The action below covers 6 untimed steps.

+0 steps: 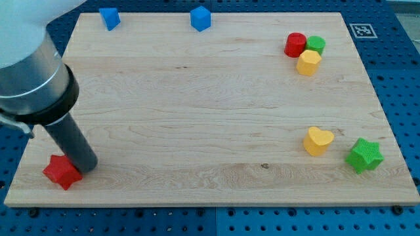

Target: Point your arm to the yellow hexagon

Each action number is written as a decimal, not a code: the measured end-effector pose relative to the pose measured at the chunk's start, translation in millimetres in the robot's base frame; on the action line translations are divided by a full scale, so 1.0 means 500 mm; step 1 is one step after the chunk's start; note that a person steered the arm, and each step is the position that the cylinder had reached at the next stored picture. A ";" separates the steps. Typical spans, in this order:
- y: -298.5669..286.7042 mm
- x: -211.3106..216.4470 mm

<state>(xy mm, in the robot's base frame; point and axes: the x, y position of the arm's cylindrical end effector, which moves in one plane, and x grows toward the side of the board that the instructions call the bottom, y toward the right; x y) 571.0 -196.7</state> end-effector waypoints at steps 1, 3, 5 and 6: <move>-0.006 -0.006; 0.078 -0.142; 0.276 -0.232; 0.395 -0.249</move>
